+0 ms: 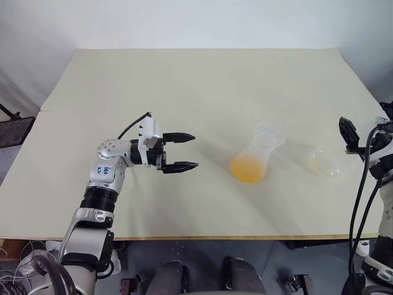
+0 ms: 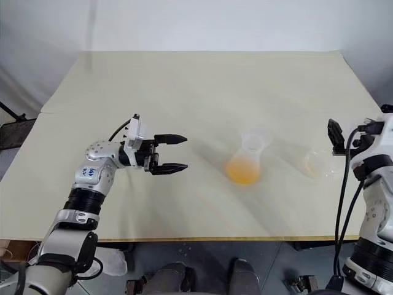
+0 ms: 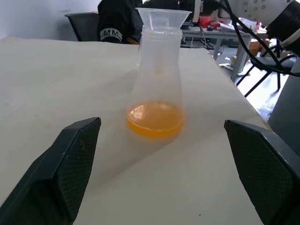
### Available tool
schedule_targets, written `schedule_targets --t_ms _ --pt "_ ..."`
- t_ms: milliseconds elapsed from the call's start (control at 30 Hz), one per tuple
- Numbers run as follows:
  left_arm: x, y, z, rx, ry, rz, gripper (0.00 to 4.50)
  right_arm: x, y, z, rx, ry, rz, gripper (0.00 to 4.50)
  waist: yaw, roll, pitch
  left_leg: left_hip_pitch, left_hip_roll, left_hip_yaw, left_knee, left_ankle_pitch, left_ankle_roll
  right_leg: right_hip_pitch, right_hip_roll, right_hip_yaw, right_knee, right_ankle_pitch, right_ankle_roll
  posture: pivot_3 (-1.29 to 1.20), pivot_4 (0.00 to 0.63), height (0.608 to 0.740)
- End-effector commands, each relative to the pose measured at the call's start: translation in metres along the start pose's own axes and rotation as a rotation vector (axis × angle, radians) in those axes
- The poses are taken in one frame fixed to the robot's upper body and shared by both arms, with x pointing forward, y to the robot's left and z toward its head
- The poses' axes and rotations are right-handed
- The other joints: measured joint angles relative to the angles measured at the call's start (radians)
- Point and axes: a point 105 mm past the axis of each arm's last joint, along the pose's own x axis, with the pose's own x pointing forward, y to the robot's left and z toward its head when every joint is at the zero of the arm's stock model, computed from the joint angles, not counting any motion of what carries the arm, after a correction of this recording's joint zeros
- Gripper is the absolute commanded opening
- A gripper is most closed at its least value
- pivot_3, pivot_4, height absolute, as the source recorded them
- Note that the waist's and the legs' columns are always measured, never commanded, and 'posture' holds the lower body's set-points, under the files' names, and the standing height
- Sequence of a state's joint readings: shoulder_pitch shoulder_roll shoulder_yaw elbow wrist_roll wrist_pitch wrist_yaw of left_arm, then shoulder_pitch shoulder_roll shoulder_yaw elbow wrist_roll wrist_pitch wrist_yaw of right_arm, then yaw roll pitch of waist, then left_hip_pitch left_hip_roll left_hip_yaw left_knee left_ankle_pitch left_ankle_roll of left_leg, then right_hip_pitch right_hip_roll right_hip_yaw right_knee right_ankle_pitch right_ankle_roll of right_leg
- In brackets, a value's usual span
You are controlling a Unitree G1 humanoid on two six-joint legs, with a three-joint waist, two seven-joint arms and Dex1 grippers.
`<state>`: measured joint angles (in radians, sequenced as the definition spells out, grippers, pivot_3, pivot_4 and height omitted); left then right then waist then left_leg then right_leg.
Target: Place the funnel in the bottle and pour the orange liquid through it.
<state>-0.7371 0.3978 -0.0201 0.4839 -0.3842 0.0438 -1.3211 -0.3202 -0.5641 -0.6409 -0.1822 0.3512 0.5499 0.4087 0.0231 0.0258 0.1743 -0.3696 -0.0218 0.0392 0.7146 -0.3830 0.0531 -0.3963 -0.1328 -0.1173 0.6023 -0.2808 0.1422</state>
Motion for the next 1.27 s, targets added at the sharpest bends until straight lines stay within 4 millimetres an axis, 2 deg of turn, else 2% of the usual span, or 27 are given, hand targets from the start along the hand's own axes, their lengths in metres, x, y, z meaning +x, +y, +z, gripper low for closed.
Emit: schedule_targets --t_ms 33,233,367,467,533,600,667,733,833,933,1033,1133,1267 --pt "0.003 0.003 0.011 0.042 -0.024 -0.001 4.50 -0.010 -0.006 0.034 -0.029 -0.090 0.000 4.47 0.000 0.000 0.000 0.000 0.000 0.000 0.000 0.000 0.000 0.000 0.000 0.000 0.000 0.000 0.000 0.00 0.150 0.740" --pt "0.000 0.004 0.014 0.025 -0.062 0.024 4.50 -0.018 0.009 0.064 -0.054 -0.164 0.128 4.47 0.000 0.000 0.000 0.000 0.000 0.000 0.000 0.000 0.000 0.000 0.000 0.000 0.000 0.000 0.000 0.00 0.150 0.740" --pt "-0.004 0.011 0.020 -0.013 -0.081 0.082 4.50 -0.032 0.025 0.079 -0.096 -0.183 0.297 4.47 0.003 0.000 0.000 0.000 0.000 0.000 0.000 0.000 0.000 0.000 0.000 0.000 0.000 0.000 0.000 0.00 0.150 0.740" --pt "-0.010 0.017 0.023 -0.027 -0.090 0.154 4.50 -0.051 0.052 0.090 -0.096 -0.196 0.495 4.47 0.003 0.000 0.000 0.000 0.000 0.000 0.000 0.000 0.000 0.000 0.000 0.000 0.000 0.000 0.000 0.00 0.150 0.740" --pt "-0.014 0.015 0.023 -0.009 -0.095 0.165 4.50 -0.065 0.072 0.087 -0.089 -0.174 0.628 4.47 0.003 -0.001 0.000 0.000 0.000 0.000 0.000 0.000 0.000 0.000 0.000 -0.001 -0.001 0.000 0.000 0.00 0.150 0.740" --pt "-0.020 0.009 0.022 -0.019 -0.093 0.148 4.50 -0.087 0.094 0.071 -0.102 -0.089 0.770 4.47 0.004 -0.001 0.000 0.000 0.001 -0.001 0.000 0.000 0.000 0.001 0.000 -0.001 -0.001 0.000 0.000 0.00 0.150 0.740" --pt "-0.025 0.005 0.022 -0.026 -0.087 0.140 4.50 -0.102 0.105 0.055 -0.132 -0.004 0.850 4.47 0.004 -0.001 0.000 0.000 0.001 -0.002 0.000 0.000 0.000 0.002 0.000 -0.001 -0.001 0.000 0.000 0.00 0.150 0.740" --pt "-0.027 0.002 0.021 -0.031 -0.087 0.127 4.50 -0.114 0.107 0.039 -0.169 0.073 0.905 4.47 0.006 -0.002 0.001 0.000 0.000 -0.002 0.000 0.000 0.000 0.002 -0.001 0.000 -0.001 0.000 0.000 0.00 0.150 0.740" --pt "-0.048 -0.004 0.005 -0.029 -0.040 0.139 4.50 -0.142 0.105 -0.001 -0.174 0.223 0.976 4.47 0.014 -0.003 0.001 0.000 0.000 -0.002 0.001 0.000 0.001 0.004 0.000 0.000 -0.005 0.000 0.001 0.00 0.150 0.740" --pt "-0.060 -0.007 -0.011 -0.039 0.005 0.135 4.50 -0.145 0.083 -0.031 -0.137 0.264 0.894 4.47 0.011 -0.005 0.000 0.002 0.000 -0.001 0.000 0.000 0.001 0.004 0.001 0.000 -0.006 0.000 0.001 0.00 0.150 0.740" --pt "-0.063 -0.006 -0.021 -0.038 0.034 0.130 4.50 -0.150 0.075 -0.058 -0.110 0.280 0.875 4.47 0.010 -0.005 0.000 0.002 -0.001 0.001 0.001 0.000 0.002 0.005 0.000 0.002 -0.008 0.000 0.001 0.00 0.150 0.740" --pt "-0.062 -0.004 -0.026 -0.031 0.059 0.124 4.50 -0.148 0.071 -0.068 -0.110 0.250 0.849 4.47 0.008 -0.005 0.000 0.002 0.000 0.001 0.000 0.000 0.002 0.005 0.001 0.001 -0.007 0.000 0.001 0.00 0.150 0.740" --pt "-0.061 -0.005 -0.024 -0.017 0.056 0.103 4.50 -0.142 0.062 -0.068 -0.125 0.226 0.795 4.47 0.005 -0.005 0.000 0.002 0.000 0.001 0.000 0.000 0.002 0.005 0.000 0.001 -0.007 0.000 0.001 0.00 0.150 0.740"
